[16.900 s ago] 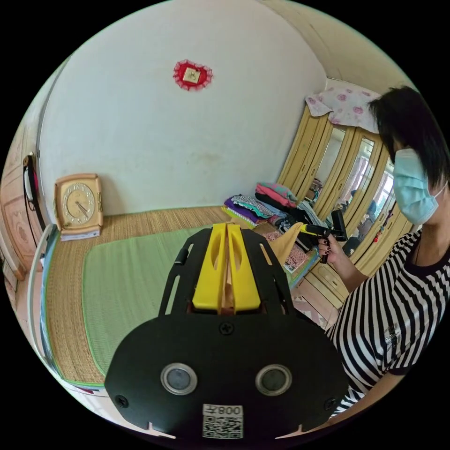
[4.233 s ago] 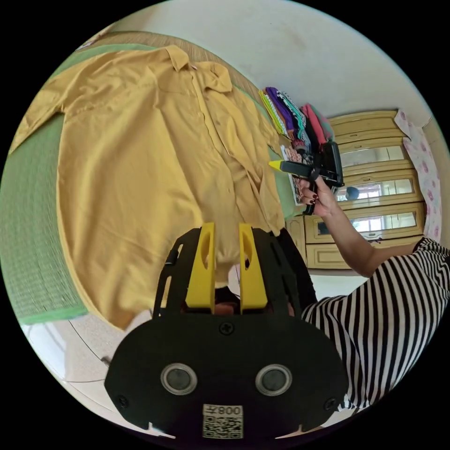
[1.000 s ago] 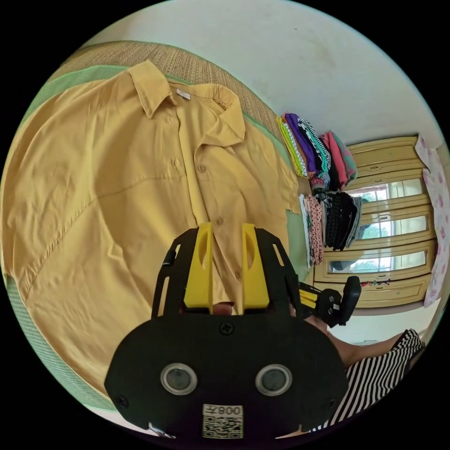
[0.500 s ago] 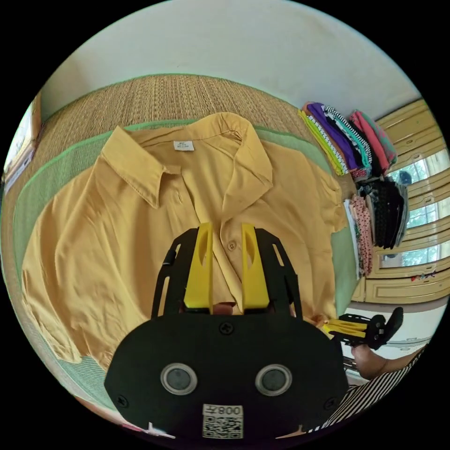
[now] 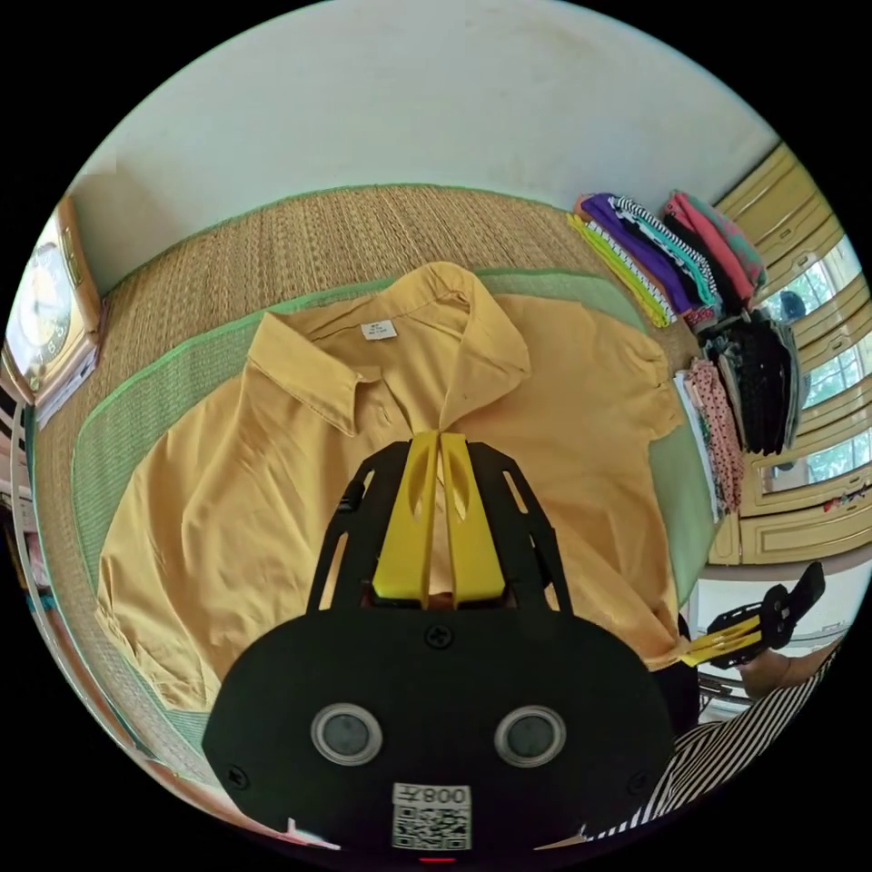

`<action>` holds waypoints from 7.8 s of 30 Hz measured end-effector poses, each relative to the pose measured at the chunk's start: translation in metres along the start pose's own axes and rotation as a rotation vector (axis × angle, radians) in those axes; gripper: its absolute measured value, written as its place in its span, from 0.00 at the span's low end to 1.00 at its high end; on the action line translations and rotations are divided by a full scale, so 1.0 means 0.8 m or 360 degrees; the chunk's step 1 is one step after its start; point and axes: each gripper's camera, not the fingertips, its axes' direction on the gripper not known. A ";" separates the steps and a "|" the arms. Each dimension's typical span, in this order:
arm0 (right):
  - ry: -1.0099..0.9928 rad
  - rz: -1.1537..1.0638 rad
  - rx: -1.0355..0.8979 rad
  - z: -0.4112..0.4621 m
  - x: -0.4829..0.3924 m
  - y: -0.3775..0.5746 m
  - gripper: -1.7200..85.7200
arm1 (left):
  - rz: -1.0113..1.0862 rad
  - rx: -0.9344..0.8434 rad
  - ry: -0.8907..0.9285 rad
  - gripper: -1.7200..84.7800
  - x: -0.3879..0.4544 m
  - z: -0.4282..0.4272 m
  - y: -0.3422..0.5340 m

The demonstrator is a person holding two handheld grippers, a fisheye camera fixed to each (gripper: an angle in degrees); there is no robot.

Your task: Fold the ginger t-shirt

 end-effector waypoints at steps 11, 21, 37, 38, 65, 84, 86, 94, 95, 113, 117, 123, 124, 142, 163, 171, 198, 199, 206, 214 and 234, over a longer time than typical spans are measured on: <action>-0.0219 -0.0176 -0.0128 0.021 -0.029 -0.014 0.02 | -0.0284 -0.0074 0.0100 0.03 -0.052 0.018 0.012; -0.0281 -0.0117 -0.0355 0.077 0.006 -0.015 0.02 | 0.0056 0.0195 0.0100 0.04 -0.028 0.003 0.023; -0.0456 -0.0065 -0.0412 0.067 0.048 -0.012 0.02 | -0.0196 0.0014 0.0056 0.02 -0.117 0.062 0.002; -0.0476 -0.0061 -0.0412 0.065 0.050 -0.012 0.02 | -0.0225 0.0011 0.0093 0.02 -0.127 0.063 0.008; -0.0587 0.0000 -0.0387 -0.001 0.013 0.004 0.05 | -0.0556 -0.0287 0.1067 0.13 -0.190 0.060 0.440; 0.0071 0.0551 -0.0179 -0.073 0.080 0.081 0.03 | -0.0584 -0.0325 0.1064 0.04 -0.285 0.072 0.541; 0.0230 0.0522 -0.0234 -0.065 0.074 0.071 0.02 | -0.0624 -0.0317 0.1077 0.04 -0.298 0.074 0.554; 0.0414 0.0403 -0.0311 -0.039 0.052 0.055 0.02 | -0.0647 -0.0320 0.0441 0.03 -0.330 0.077 0.603; 0.0416 0.0391 -0.0312 -0.039 0.050 0.056 0.02 | -0.0651 -0.0281 0.0499 0.03 -0.336 0.080 0.613; 0.0384 0.0584 -0.0237 -0.065 0.062 0.083 0.02 | -0.0698 -0.0205 0.0417 0.02 -0.358 0.089 0.698; 0.0435 0.0490 -0.0194 -0.071 0.034 0.066 0.02 | -0.0720 -0.0070 0.0436 0.02 -0.366 0.076 0.714; 0.0276 0.0120 -0.0168 -0.032 -0.035 -0.028 0.02 | -0.0802 -0.0144 0.0287 0.02 -0.386 0.088 0.735; 0.0279 0.0042 -0.0193 -0.016 -0.049 -0.049 0.02 | -0.0812 -0.0186 0.0244 0.02 -0.388 0.093 0.738; 0.0320 0.0070 -0.0355 0.015 -0.042 -0.064 0.02 | -0.0812 -0.0084 0.0250 0.03 -0.403 0.094 0.792; 0.0403 0.0191 -0.0381 -0.018 -0.043 0.015 0.02 | -0.1076 -0.0024 0.0169 0.03 -0.413 0.086 0.851; 0.0504 0.0471 -0.0120 -0.103 -0.002 0.047 0.05 | -0.1095 0.0053 0.0288 0.08 -0.418 0.069 0.852; 0.0478 0.0741 -0.0195 -0.149 0.016 0.084 0.02 | -0.1132 0.0197 0.0283 0.05 -0.370 0.028 0.783; 0.0476 0.0756 -0.0158 -0.157 0.017 0.084 0.02 | -0.1138 0.0238 0.0234 0.05 -0.363 0.021 0.777; 0.0424 0.0472 -0.0005 -0.165 -0.005 -0.009 0.02 | -0.0728 0.0263 0.0342 0.03 -0.306 0.027 0.655; 0.0690 0.0255 -0.0114 -0.112 0.002 -0.146 0.02 | -0.0357 -0.0183 0.0126 0.02 -0.242 0.096 0.497; 0.0379 0.0275 0.0092 -0.139 0.022 -0.108 0.02 | 0.0010 0.0110 0.0104 0.02 -0.099 0.119 0.186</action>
